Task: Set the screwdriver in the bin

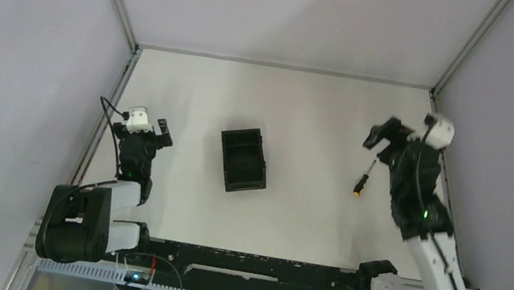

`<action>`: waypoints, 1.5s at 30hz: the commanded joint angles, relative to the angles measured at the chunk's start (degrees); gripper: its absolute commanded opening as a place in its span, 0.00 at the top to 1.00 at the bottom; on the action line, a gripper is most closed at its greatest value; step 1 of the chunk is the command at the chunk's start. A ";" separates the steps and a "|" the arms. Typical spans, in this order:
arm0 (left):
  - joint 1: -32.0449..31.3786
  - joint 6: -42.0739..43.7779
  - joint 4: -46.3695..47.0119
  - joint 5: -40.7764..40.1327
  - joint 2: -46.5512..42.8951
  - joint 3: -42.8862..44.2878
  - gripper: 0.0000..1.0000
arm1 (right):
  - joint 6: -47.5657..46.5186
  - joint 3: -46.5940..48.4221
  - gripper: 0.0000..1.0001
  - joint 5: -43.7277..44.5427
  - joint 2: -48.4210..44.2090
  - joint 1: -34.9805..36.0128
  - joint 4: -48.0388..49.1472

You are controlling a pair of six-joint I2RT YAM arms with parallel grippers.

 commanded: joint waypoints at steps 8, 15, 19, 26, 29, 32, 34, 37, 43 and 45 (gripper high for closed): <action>-0.45 0.88 1.99 -0.19 -0.03 2.43 0.00 | -4.46 30.17 0.08 -25.57 45.72 -17.01 -29.98; -0.49 0.88 1.99 -0.22 -0.02 2.49 0.00 | -4.77 25.97 0.18 -24.10 60.49 -17.41 -25.17; -0.45 0.92 1.99 -0.22 0.02 2.42 0.00 | -4.27 22.04 0.25 -23.83 62.82 -17.39 -21.67; -0.45 0.88 1.94 -0.22 0.03 2.42 0.00 | -5.24 19.74 0.71 -24.40 65.12 -17.42 -20.46; -0.46 0.88 1.99 -0.27 0.03 2.47 0.00 | -5.80 21.29 1.00 -23.80 63.07 -17.34 -22.70; -0.45 0.87 1.99 -0.23 0.03 2.42 0.00 | -6.84 25.44 1.00 -22.38 59.82 -17.14 -28.79; -0.45 0.88 1.99 -0.22 -0.01 2.42 0.00 | -7.94 29.66 1.00 -22.44 57.91 -17.03 -34.42; -0.45 0.87 1.99 -0.20 -0.02 2.42 0.00 | -9.41 36.36 1.00 -22.47 56.52 -16.86 -44.07; -0.45 0.88 1.99 -0.22 -0.04 2.43 0.00 | -8.49 43.70 1.00 -21.72 54.33 -16.65 -50.96; -0.45 0.88 1.99 -0.23 -0.05 2.42 0.00 | -7.97 45.05 1.00 -21.73 54.55 -15.89 -51.50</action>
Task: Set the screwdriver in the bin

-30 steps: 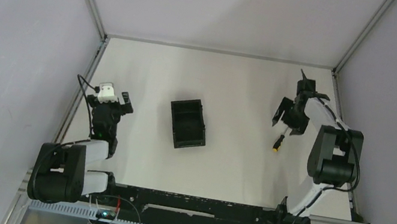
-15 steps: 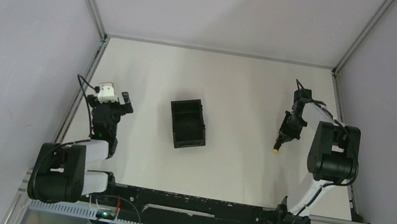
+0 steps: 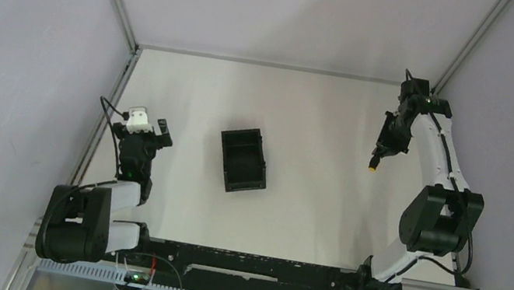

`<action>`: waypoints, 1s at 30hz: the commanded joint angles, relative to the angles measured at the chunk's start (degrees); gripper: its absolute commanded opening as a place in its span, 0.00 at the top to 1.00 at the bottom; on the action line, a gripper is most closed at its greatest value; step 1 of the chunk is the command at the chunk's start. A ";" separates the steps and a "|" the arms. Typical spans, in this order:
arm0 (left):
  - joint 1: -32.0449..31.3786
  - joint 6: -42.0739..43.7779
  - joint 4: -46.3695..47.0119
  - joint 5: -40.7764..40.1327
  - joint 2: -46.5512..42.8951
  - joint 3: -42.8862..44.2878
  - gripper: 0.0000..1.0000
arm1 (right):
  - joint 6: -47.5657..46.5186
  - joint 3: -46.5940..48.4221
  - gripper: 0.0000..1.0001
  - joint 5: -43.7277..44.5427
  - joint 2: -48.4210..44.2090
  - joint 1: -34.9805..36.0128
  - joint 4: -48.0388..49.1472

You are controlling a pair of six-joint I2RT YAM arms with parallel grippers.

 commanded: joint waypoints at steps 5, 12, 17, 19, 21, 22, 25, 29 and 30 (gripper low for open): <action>-0.45 0.88 1.99 -0.16 0.00 2.48 0.00 | 3.10 4.92 1.00 1.77 -0.47 10.37 -4.65; -0.45 0.88 1.99 -0.15 -0.06 2.42 0.00 | 5.71 12.94 1.00 -1.07 7.49 32.41 -1.30; -0.45 0.93 1.99 -0.24 -0.03 2.49 0.00 | 3.81 25.48 1.00 -3.33 16.47 46.17 -0.75; -0.45 0.88 1.99 -0.24 -0.06 2.43 0.00 | 2.21 29.89 1.00 -3.47 19.45 49.22 -0.83; -0.45 0.88 1.99 -0.21 -0.05 2.43 0.00 | 0.47 33.12 1.00 -2.19 22.39 50.87 -1.01; -0.45 0.83 1.99 -0.20 -0.08 2.48 0.00 | -0.28 34.59 1.00 -0.37 23.45 51.42 -1.41; -0.45 0.88 1.99 -0.21 -0.05 2.42 0.00 | -2.11 37.28 1.00 1.92 26.32 52.24 -2.61; -0.45 0.89 1.99 -0.23 -0.01 2.43 0.00 | -4.62 33.53 1.00 2.39 27.35 52.43 1.62; -0.43 0.88 1.99 -0.21 -0.05 2.43 0.00 | -5.08 32.35 1.00 2.46 27.68 52.43 2.94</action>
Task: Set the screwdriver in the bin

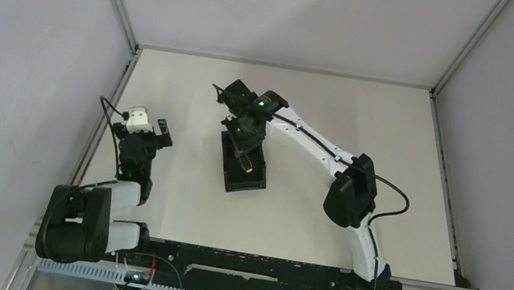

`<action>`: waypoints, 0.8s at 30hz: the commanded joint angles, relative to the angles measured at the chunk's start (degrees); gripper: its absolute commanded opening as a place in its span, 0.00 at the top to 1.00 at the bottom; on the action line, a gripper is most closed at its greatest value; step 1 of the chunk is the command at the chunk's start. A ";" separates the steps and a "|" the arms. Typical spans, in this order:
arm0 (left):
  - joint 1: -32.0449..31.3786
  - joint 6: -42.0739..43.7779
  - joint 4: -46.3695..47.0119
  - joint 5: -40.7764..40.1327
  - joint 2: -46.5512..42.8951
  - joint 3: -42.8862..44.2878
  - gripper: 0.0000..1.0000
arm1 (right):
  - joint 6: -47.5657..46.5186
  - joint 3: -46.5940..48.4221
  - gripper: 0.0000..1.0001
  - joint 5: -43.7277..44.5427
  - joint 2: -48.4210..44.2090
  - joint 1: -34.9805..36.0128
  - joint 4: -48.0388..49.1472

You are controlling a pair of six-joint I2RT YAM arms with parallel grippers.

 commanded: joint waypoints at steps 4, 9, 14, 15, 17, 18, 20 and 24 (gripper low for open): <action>-0.48 0.88 1.99 -0.19 -0.04 2.47 0.00 | -4.22 -3.50 1.00 3.91 4.02 -0.51 5.91; -0.45 0.88 1.99 -0.20 -0.10 2.45 0.00 | -3.96 -7.40 0.94 6.26 5.50 -0.17 11.07; -0.45 0.90 1.99 -0.26 -0.06 2.44 0.00 | -2.67 -10.60 0.69 8.01 4.47 -0.09 14.69; -0.44 0.89 1.99 -0.25 -0.07 2.45 0.00 | -2.44 -10.65 0.65 8.25 4.38 -0.07 14.82; -0.45 0.88 1.99 -0.24 -0.08 2.42 0.00 | -2.30 -10.55 0.59 7.98 3.86 -0.07 15.06; -0.45 0.88 1.99 -0.22 -0.05 2.42 0.00 | -2.21 -10.51 0.55 7.95 3.57 -0.02 15.09; -0.45 0.88 1.99 -0.25 -0.03 2.45 0.00 | -2.08 -10.36 0.52 8.09 2.46 0.15 15.11; -0.45 0.88 1.99 -0.22 0.00 2.42 0.00 | -1.72 -9.74 0.52 9.38 -1.94 0.63 15.09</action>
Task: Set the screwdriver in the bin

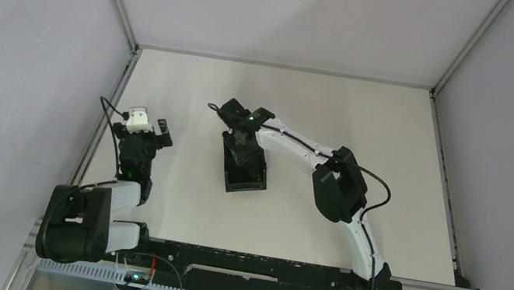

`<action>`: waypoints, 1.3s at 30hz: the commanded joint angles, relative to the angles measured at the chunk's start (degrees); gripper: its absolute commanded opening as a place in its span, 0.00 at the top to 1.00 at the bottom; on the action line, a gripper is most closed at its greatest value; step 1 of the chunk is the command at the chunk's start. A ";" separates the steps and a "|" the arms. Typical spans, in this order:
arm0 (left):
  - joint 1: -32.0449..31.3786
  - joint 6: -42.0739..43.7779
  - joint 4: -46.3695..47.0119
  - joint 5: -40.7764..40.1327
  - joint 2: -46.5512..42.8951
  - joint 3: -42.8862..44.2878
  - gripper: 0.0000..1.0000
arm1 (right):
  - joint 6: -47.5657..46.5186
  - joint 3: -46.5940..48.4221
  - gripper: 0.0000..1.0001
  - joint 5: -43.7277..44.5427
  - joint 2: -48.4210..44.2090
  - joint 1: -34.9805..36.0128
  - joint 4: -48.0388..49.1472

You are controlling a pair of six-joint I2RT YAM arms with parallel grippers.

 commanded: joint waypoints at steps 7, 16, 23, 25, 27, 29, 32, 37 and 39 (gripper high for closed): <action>-0.45 0.88 1.99 -0.24 -0.09 2.43 0.00 | 0.56 -3.70 0.01 1.26 -20.75 0.94 5.42; -0.45 0.88 1.99 -0.20 -0.05 2.44 0.00 | -0.49 -26.65 0.00 2.46 -45.09 -2.10 19.66; -0.46 0.89 1.99 -0.22 -0.10 2.42 0.00 | 5.41 -50.01 0.00 0.53 -64.13 -13.13 31.28; -0.44 0.91 1.99 -0.13 -0.05 2.42 0.00 | 7.07 -56.49 0.00 0.65 -68.78 -16.65 34.19; -0.44 0.89 1.99 -0.22 -0.04 2.42 0.00 | 7.71 -62.75 0.00 0.51 -73.48 -19.28 37.12; -0.45 0.88 1.99 -0.21 0.01 2.47 0.00 | 8.25 -68.79 0.00 1.55 -78.00 -20.91 40.18; -0.45 0.88 1.99 -0.23 -0.02 2.42 0.00 | 8.64 -76.86 0.00 5.99 -83.41 -22.46 43.25; -0.45 0.88 1.99 -0.26 -0.01 2.43 0.00 | 8.15 -84.38 0.00 8.19 -88.35 -25.05 47.76; -0.45 0.88 1.99 -0.24 -0.02 2.44 0.00 | 8.17 -86.46 0.00 8.35 -88.67 -25.33 49.61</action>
